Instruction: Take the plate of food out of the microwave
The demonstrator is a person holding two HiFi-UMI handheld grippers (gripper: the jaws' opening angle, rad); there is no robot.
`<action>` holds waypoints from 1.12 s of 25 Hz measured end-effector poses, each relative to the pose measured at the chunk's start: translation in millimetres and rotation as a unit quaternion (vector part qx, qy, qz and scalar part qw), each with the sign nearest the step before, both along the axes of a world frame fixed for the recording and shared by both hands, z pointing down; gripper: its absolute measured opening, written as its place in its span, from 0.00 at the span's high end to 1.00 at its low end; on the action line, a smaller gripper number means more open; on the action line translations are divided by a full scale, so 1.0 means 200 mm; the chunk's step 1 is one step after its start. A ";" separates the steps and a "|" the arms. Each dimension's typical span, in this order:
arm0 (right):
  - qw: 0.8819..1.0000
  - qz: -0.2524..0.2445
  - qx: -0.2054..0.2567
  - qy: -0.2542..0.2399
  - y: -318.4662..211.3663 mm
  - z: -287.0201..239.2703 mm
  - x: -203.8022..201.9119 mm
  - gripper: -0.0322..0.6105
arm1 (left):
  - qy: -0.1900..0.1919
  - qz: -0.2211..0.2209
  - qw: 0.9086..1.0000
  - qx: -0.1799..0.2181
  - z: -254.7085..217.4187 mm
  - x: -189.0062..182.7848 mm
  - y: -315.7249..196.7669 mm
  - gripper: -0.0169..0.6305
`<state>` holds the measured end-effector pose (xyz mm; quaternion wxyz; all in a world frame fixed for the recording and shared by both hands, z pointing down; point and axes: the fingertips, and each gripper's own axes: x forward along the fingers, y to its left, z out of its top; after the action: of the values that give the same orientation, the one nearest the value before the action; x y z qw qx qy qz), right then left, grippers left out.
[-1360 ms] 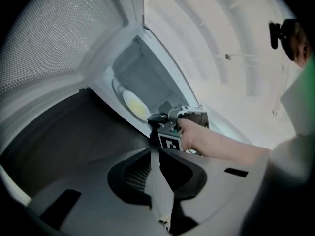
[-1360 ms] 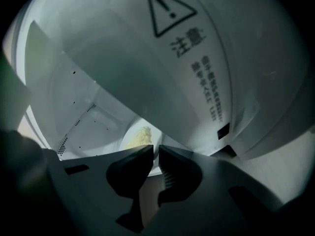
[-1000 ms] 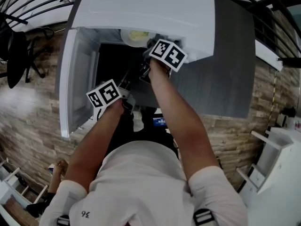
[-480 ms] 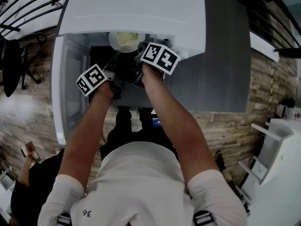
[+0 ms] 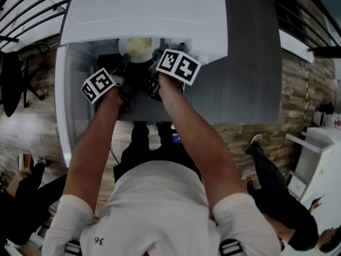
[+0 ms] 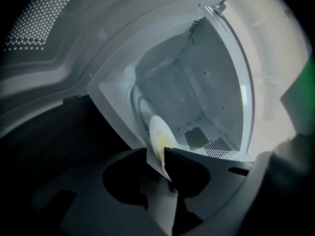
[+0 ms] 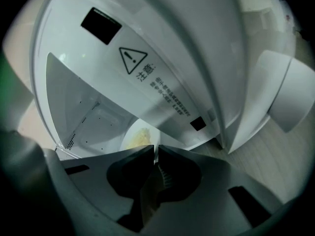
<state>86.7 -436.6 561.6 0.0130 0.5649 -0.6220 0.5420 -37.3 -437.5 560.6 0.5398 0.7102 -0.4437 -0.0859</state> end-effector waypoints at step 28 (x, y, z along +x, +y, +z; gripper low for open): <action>0.999 -0.030 0.010 0.044 0.22 -0.02 0.05 0.90 | 0.023 0.049 0.998 0.017 -0.06 0.06 0.22 0.90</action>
<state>96.6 -392.6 557.1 0.0513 0.5696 -0.6428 0.5097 -25.2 -393.1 549.1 0.5414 0.7380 -0.3941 -0.0835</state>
